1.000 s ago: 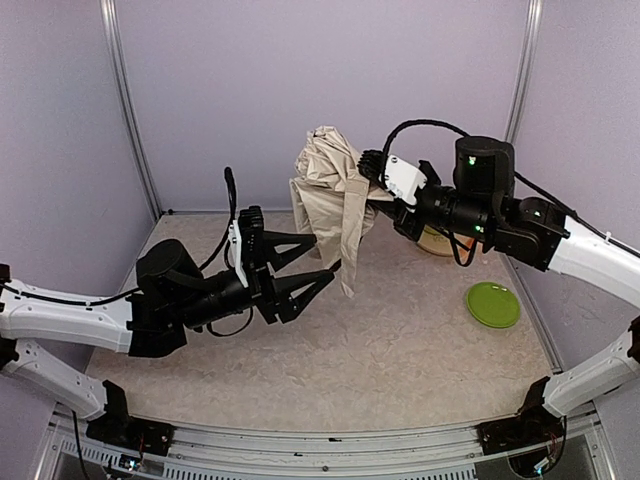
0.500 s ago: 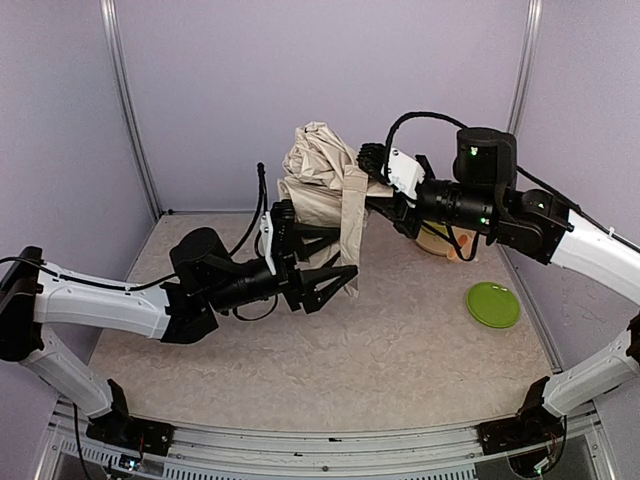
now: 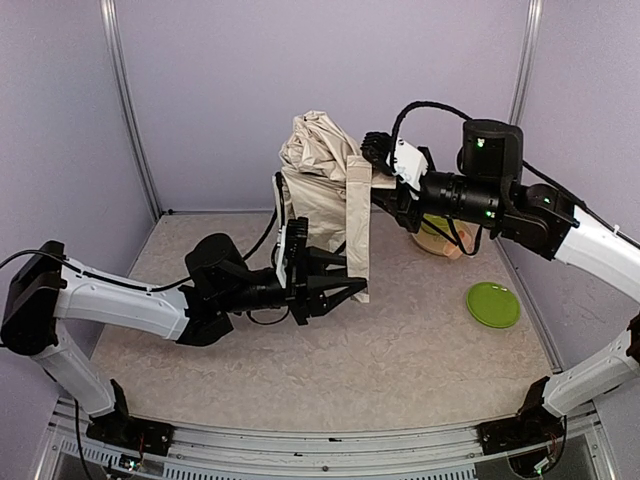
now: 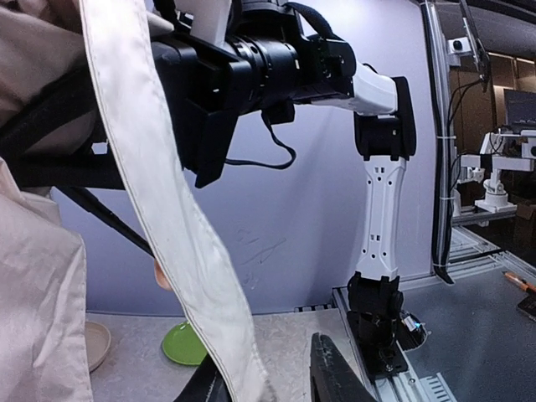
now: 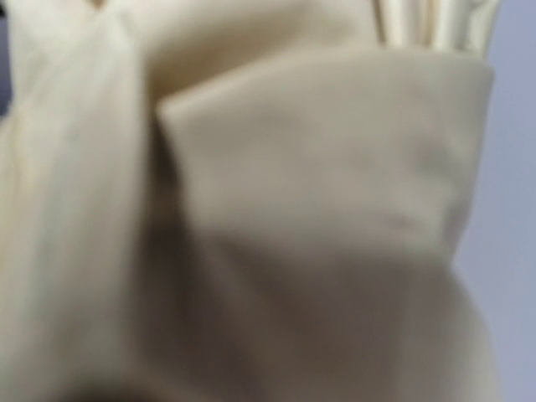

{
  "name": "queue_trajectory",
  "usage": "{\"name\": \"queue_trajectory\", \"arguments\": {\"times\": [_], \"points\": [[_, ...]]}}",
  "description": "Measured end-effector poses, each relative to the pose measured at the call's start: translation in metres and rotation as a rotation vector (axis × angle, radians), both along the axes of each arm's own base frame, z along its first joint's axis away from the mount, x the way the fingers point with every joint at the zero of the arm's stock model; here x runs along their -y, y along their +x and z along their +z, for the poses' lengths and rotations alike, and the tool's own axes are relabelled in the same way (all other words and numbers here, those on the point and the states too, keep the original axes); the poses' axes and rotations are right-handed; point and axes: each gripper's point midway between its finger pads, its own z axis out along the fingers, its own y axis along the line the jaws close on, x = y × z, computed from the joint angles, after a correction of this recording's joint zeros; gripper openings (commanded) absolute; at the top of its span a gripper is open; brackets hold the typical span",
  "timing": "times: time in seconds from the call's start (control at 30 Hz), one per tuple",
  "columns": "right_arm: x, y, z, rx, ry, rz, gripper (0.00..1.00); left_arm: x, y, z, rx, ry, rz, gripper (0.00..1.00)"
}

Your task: Put away the umbrella

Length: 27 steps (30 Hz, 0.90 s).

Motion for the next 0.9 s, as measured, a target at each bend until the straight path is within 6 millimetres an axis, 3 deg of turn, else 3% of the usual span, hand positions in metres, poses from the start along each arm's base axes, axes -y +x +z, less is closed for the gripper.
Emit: {"name": "queue_trajectory", "arguments": {"times": [0.1,0.37,0.57,0.67,0.77,0.9], "points": [[0.0,0.0,0.0,-0.003,0.001,0.002,0.0,0.002,-0.002,-0.004,0.006,0.009,-0.011,0.0],[0.001,-0.001,-0.002,-0.029,-0.002,-0.004,0.0,0.005,0.001,-0.013,0.006,0.033,-0.009,0.0],[0.02,-0.006,-0.004,-0.113,-0.023,-0.003,0.0,-0.031,0.007,-0.012,0.051,0.11,0.102,0.0],[0.033,-0.019,-0.001,-0.161,-0.023,0.043,0.0,-0.048,0.02,-0.009,0.118,0.144,0.216,0.0],[0.033,-0.049,-0.001,-0.224,-0.03,0.177,0.0,-0.057,0.036,-0.031,0.158,0.207,0.29,0.0],[0.026,-0.079,-0.021,-0.354,-0.07,0.33,0.0,-0.05,0.042,-0.05,0.221,0.261,0.292,0.0]]}}
